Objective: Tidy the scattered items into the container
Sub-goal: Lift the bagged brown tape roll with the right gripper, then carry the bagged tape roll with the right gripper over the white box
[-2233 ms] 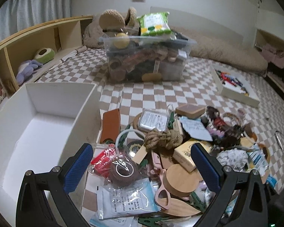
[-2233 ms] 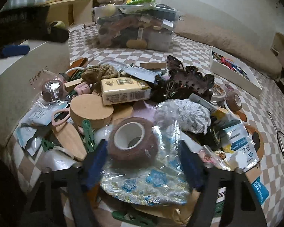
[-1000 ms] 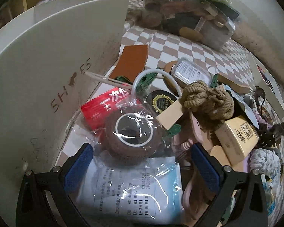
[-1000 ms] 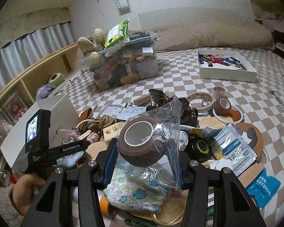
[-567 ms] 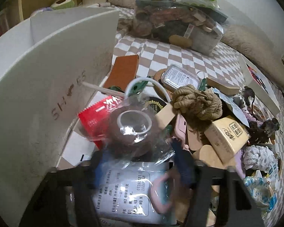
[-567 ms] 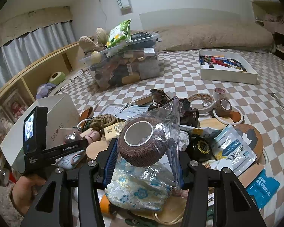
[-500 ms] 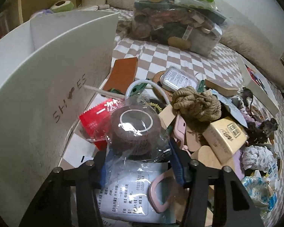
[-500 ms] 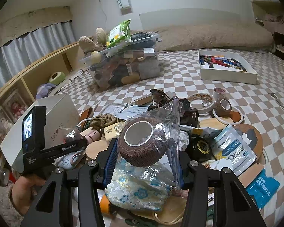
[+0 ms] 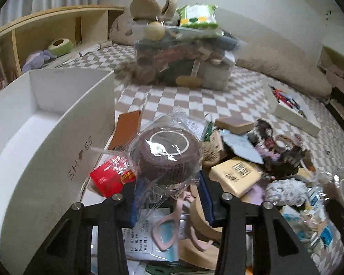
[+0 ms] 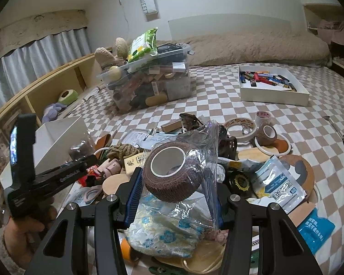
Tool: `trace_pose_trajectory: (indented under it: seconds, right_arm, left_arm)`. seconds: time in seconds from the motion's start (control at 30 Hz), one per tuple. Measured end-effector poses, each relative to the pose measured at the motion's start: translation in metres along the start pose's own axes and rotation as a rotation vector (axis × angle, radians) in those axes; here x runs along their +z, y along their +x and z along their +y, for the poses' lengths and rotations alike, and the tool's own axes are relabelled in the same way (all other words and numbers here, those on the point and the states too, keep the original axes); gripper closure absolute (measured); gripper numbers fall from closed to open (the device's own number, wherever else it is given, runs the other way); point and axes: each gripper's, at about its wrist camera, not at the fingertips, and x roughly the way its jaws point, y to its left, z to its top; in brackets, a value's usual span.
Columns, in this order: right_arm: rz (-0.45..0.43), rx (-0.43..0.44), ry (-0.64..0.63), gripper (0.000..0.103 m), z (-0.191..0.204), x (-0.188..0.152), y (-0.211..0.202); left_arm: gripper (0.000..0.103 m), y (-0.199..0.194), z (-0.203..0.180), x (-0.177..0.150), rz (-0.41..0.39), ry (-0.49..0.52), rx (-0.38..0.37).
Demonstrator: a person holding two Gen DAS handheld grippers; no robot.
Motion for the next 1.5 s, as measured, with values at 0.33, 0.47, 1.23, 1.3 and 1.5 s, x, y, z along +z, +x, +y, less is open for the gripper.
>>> trace_pose_trajectory:
  seconds: [0.33,0.47,1.23,1.3,1.5]
  right_arm:
    - [-0.028,-0.033,-0.003,0.051,-0.003,0.002,-0.003]
    - [-0.039,-0.05,0.015,0.051,-0.007,0.006,-0.002]
    - [-0.2,-0.029,-0.033,0.051,0.043,0.053,-0.028]
    - [-0.2,-0.012,-0.037,0.051,0.051,0.055,-0.027]
    - [-0.204,0.036,-0.068,0.051,0.083,0.061,-0.021]
  left_arm:
    - [0.061,-0.019,-0.007,0.003,-0.042,0.009,-0.033]
    - [0.061,-0.025,-0.008,0.007,-0.062,0.021,-0.027]
    - [0.06,-0.09,0.044,0.037,-0.26,-0.071,0.002]
    - [0.06,-0.096,0.053,0.039,-0.276,-0.089,0.01]
    - [0.06,-0.109,0.079,0.043,-0.308,-0.116,0.053]
